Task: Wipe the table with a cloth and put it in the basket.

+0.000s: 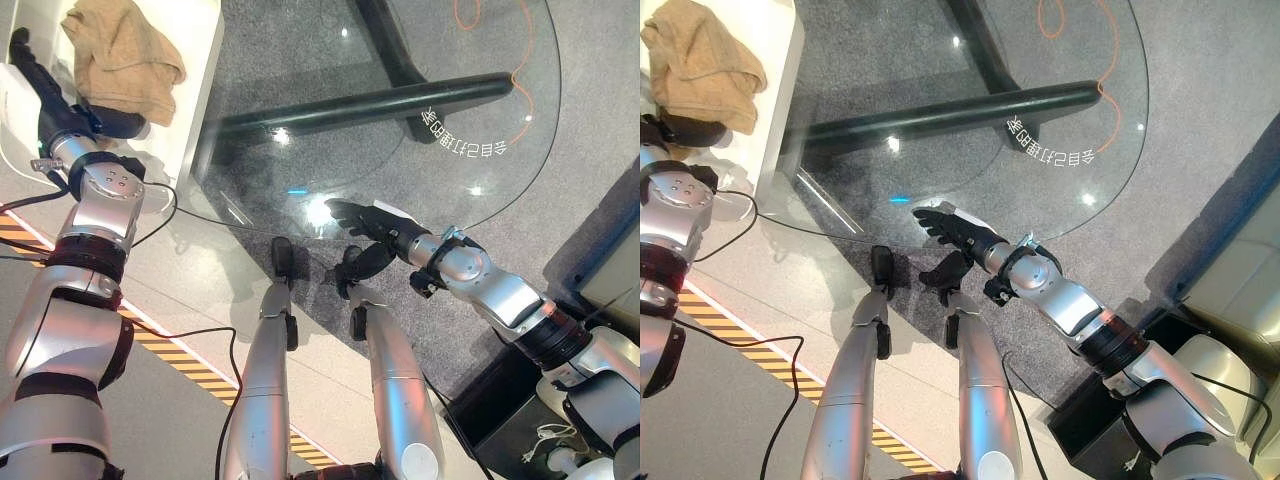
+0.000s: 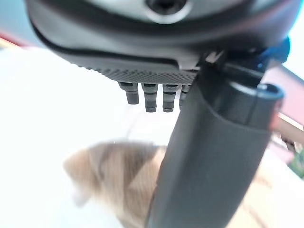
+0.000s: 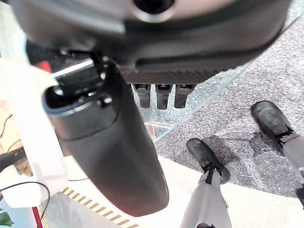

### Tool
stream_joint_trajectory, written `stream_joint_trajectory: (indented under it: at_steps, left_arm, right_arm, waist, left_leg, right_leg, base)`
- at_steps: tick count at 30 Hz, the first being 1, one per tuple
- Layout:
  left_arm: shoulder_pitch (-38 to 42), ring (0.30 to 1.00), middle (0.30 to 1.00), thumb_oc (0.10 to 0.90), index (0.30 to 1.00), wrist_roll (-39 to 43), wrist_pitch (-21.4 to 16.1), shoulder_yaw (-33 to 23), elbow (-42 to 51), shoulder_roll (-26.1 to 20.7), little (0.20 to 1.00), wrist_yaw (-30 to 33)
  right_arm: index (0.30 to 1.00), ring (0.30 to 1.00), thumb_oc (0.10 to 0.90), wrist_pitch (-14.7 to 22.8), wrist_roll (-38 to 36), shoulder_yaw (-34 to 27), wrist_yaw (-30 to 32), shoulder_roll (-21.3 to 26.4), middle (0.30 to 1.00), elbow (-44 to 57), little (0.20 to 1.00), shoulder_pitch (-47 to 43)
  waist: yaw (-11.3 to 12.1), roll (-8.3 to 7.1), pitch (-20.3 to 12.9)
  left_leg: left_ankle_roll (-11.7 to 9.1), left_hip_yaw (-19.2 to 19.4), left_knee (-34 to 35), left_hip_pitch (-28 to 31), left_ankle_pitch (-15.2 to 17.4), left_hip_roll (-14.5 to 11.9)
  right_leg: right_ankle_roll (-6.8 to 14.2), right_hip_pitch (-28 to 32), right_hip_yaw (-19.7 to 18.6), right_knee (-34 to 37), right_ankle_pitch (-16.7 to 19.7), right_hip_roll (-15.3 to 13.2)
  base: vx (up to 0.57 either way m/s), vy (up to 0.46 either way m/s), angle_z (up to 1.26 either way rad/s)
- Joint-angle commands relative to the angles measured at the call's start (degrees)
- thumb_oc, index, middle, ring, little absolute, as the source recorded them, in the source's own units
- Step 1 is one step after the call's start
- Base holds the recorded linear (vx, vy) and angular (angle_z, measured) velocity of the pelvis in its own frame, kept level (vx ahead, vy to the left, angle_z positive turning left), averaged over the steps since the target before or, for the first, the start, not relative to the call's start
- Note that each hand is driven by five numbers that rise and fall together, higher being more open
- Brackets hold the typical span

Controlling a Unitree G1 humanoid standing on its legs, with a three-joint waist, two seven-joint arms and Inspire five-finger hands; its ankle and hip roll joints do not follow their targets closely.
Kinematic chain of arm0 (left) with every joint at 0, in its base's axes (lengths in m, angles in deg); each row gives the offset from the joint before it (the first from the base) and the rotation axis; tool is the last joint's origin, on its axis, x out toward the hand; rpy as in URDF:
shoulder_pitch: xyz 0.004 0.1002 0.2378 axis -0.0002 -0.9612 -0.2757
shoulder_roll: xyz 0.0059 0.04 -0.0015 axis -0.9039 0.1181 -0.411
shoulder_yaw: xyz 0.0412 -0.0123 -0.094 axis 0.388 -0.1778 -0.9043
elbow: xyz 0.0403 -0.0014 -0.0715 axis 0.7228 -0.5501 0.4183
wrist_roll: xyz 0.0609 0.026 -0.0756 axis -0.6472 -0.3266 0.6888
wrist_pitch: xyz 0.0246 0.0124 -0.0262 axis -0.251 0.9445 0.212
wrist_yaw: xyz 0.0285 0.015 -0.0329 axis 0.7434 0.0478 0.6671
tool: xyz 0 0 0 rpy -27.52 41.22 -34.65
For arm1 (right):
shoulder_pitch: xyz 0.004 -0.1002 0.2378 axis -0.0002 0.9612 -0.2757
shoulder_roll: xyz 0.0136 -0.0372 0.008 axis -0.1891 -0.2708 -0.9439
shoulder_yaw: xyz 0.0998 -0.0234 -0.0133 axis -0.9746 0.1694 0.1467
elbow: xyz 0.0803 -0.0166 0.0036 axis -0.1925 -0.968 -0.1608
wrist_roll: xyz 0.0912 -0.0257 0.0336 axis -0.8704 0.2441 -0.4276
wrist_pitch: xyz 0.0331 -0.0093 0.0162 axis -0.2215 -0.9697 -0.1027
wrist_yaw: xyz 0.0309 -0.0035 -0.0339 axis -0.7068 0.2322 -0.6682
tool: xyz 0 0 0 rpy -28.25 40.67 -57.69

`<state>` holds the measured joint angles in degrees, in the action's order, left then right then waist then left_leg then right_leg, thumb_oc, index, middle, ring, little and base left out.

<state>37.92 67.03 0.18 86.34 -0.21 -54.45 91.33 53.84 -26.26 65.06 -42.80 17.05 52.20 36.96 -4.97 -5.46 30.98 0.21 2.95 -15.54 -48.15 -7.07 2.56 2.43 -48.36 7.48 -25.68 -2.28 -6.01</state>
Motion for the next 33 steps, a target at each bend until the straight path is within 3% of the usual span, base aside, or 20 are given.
stream_joint_trajectory:
  at_steps: [1, 10, 18, 21, 22, 24, 30, 33]
  left_arm:
    - [-0.9, 0.900, 0.900, 0.800, 0.900, -2.2, -1.9, -5.6, 2.3, -3.7, 0.900, 9.1]
    - [-4.4, 0.900, 0.900, 0.800, 0.900, -3.2, -4.7, -8.9, 5.5, -5.3, 0.900, 10.9]
    - [-18.0, 0.900, 0.900, 0.800, 0.900, -7.2, -9.7, -13.3, 11.8, -3.8, 0.900, 2.4]
    - [-29.7, 0.900, 0.900, 0.800, 0.900, -9.3, -12.8, -16.1, 15.5, 0.2, 0.900, -1.5]
    - [-29.9, 0.900, 0.900, 0.800, 0.900, -9.3, -12.8, -16.2, 15.6, 0.2, 0.900, -1.5]
    - [-37.4, 0.900, 0.900, 0.800, 0.900, -9.9, -15.1, -17.3, 17.8, 4.4, 0.900, -3.3]
    - [-53.0, 0.900, 0.900, 0.800, 0.900, -12.4, -16.5, -14.5, 23.0, 13.6, 0.900, -10.0]
    - [-57.9, 0.900, 0.900, 0.800, 0.900, -13.9, -16.3, -11.3, 22.0, 16.2, 0.900, -16.6]
  right_arm:
    - [0.900, 0.900, 0.800, 1.9, 0.8, -4.2, 0.6, -2.2, 0.900, 6.0, 0.900, 3.2]
    - [0.900, 0.900, 0.800, 0.6, 0.6, -5.1, 1.4, -2.2, 0.900, 8.0, 0.900, 5.5]
    - [0.900, 0.900, 0.800, 1.8, 2.3, -6.8, -0.4, -3.8, 0.900, 7.1, 0.900, 13.0]
    - [0.900, 0.900, 0.800, 4.2, 3.5, -8.1, -2.0, -4.0, 0.900, 5.5, 0.900, 18.3]
    - [0.900, 0.900, 0.800, 4.2, 3.5, -8.1, -2.0, -3.9, 0.900, 5.6, 0.900, 18.4]
    - [0.900, 0.900, 0.800, 6.0, 4.7, -9.4, -3.3, -4.1, 0.900, 3.1, 0.900, 22.3]
    - [0.900, 0.900, 0.800, 9.8, 5.3, -13.1, -5.4, -7.4, 0.900, -6.1, 0.900, 33.8]
    - [0.900, 0.900, 0.800, 9.2, 4.5, -15.4, -4.6, -10.4, 0.900, -11.5, 0.900, 37.6]
  waist:
    - [2.5, 1.34, -1.2]
    - [3.5, 1.58, -1.2]
    - [5.2, 1.51, -1.2]
    - [6.4, 1.49, -1.2]
    - [6.3, 1.52, -1.2]
    - [7.1, 1.64, -1.2]
    - [7.7, 2.66, -6.6]
    - [7.7, 3.22, -9.5]
  left_leg:
    - [-0.8, 2.0, -3.3, 4.6, 8.2, 0.2]
    - [-1.2, 1.7, -1.4, 10.1, 8.0, -0.1]
    - [-1.9, 1.1, 1.8, 18.9, 7.6, -0.5]
    - [-2.3, 0.6, 4.2, 24.5, 7.3, -0.8]
    - [-2.3, 0.6, 4.4, 24.7, 7.3, -0.8]
    - [-2.5, 0.2, 5.7, 28.4, 7.4, -0.7]
    - [-2.8, -1.3, 9.8, 35.3, 7.0, -0.9]
    - [-3.2, -2.0, 11.7, 38.6, 6.7, -1.2]
  right_leg:
    - [3.3, 3.2, -1.9, 7.5, 4.8, 1.3]
    - [2.7, 8.7, -1.1, 8.1, 3.2, 1.3]
    - [2.2, 17.6, 0.4, 9.4, 1.3, 1.5]
    - [2.2, 23.2, 0.9, 10.9, 0.5, 1.3]
    - [2.2, 23.4, 0.9, 11.0, 0.6, 1.3]
    - [2.4, 27.3, 1.2, 12.0, 0.0, 0.9]
    - [2.7, 35.3, 2.5, 15.5, -0.6, 0.2]
    - [2.6, 39.6, 3.2, 18.0, -0.4, 0.3]
  base:
    - [-0.04, -0.075, 0.03]
    - [-0.03, -0.061, 0.00]
    - [-0.04, -0.130, -0.01]
    - [-0.03, -0.141, -0.02]
    - [-0.03, -0.085, -0.03]
    - [-0.01, -0.108, -0.01]
    - [0.03, -0.106, 0.02]
    - [0.05, -0.108, 0.09]
